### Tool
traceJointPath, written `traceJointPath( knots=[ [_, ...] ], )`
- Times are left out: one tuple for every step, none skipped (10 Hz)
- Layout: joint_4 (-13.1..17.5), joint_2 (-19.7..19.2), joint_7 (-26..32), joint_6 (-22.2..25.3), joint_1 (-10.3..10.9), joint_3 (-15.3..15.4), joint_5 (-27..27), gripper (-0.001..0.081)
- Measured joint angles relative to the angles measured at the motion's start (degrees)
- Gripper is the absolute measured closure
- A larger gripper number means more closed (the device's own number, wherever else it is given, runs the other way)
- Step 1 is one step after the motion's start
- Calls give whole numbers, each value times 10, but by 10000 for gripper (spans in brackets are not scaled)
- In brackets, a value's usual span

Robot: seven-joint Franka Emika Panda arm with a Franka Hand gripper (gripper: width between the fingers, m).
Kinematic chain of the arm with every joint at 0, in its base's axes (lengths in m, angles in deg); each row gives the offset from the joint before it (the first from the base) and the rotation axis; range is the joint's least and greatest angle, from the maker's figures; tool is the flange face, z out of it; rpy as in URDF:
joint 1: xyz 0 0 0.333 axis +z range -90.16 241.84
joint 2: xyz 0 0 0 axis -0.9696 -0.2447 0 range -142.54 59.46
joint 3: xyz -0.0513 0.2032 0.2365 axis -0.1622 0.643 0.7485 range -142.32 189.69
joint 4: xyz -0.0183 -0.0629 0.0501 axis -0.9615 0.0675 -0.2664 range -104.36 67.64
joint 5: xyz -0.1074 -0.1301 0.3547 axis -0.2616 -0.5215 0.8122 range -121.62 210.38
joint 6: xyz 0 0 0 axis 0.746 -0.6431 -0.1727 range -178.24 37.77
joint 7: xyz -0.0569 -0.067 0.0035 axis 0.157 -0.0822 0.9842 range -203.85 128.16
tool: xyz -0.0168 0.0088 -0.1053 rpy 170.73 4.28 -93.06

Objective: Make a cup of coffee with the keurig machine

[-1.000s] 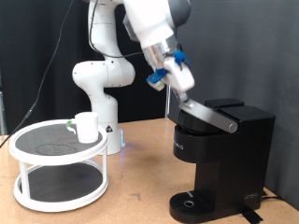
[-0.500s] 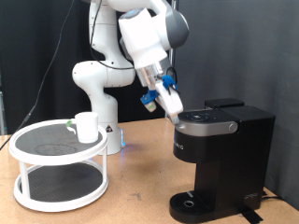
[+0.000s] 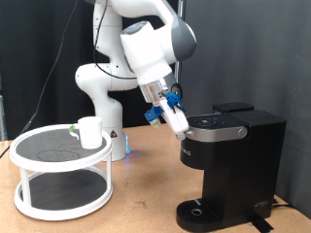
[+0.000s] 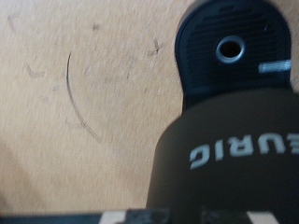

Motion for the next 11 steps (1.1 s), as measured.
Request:
traceJointPath(
  knots=[
    [0, 8, 52, 8, 0, -6, 42, 806],
    [1, 23, 108, 37, 0, -15, 91, 806],
    [2, 39, 143, 68, 0, -23, 118, 806],
    [3, 54, 154, 91, -1, -29, 124, 806],
    [3, 71, 147, 106, -2, -30, 114, 806],
    [3, 88, 130, 119, -4, -30, 98, 806],
    [3, 102, 116, 125, -5, -30, 88, 806],
    [3, 113, 105, 129, -5, -30, 82, 806],
    [3, 121, 94, 136, -5, -30, 78, 806],
    [4, 126, 84, 144, -5, -30, 71, 806],
    [4, 125, 68, 146, -5, -29, 57, 806]
  ],
)
